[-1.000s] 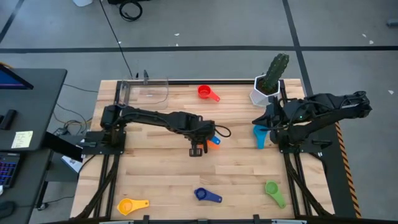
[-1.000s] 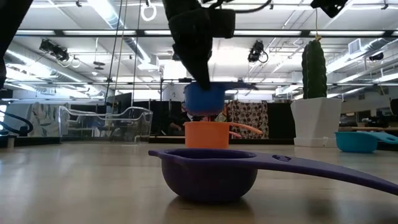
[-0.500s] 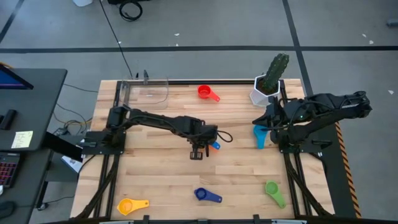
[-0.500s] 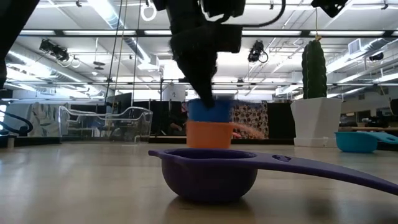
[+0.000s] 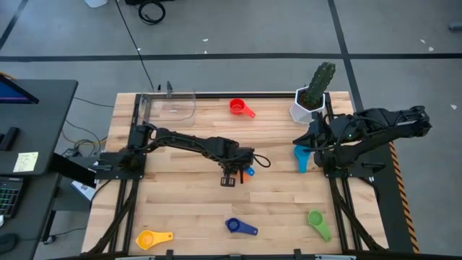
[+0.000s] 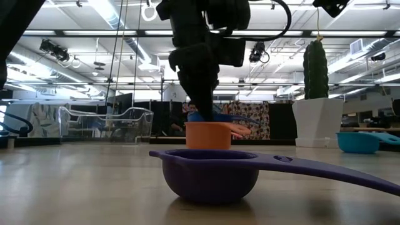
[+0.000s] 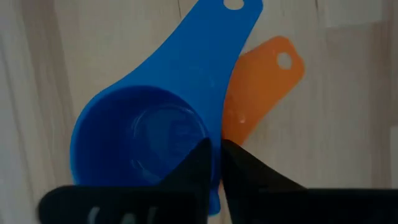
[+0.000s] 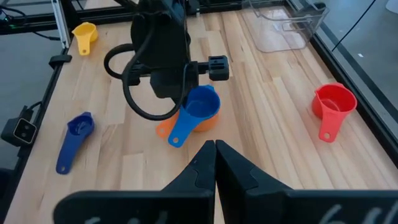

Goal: Nest measuring cups in basket
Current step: Stack the blue nest measuring cup on top of the orange nest measuring cup

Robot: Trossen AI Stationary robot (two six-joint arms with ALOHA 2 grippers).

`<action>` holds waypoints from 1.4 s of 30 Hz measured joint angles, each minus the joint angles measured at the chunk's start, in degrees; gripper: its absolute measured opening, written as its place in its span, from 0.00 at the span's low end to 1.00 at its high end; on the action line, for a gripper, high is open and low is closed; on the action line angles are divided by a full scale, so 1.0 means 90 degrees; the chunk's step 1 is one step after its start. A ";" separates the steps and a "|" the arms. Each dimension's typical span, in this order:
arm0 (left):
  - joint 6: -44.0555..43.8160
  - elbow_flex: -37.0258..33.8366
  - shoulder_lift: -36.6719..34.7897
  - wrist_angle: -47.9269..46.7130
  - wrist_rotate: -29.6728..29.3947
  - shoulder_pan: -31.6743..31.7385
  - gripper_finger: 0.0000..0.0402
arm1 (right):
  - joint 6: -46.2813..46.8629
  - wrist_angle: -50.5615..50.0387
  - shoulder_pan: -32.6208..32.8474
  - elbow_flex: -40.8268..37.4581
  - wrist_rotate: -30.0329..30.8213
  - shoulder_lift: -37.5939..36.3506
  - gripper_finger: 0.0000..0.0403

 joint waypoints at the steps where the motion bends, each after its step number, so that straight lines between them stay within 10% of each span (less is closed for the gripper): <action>1: 0.0001 0.0000 -0.0001 0.0019 0.0002 0.0000 0.14 | -0.0001 -0.0001 0.0000 0.0000 -0.0004 -0.0001 0.02; 20: -0.1324 0.1744 -0.0027 -0.2381 0.0535 -0.0130 0.19 | 0.0703 -0.0088 -0.0129 -0.0002 0.0050 0.0671 0.02; 42: -0.2975 -0.0183 -0.0018 -0.0179 0.0823 -0.0533 0.01 | 0.0129 0.0150 -0.1262 -0.0160 -0.0951 0.3210 0.00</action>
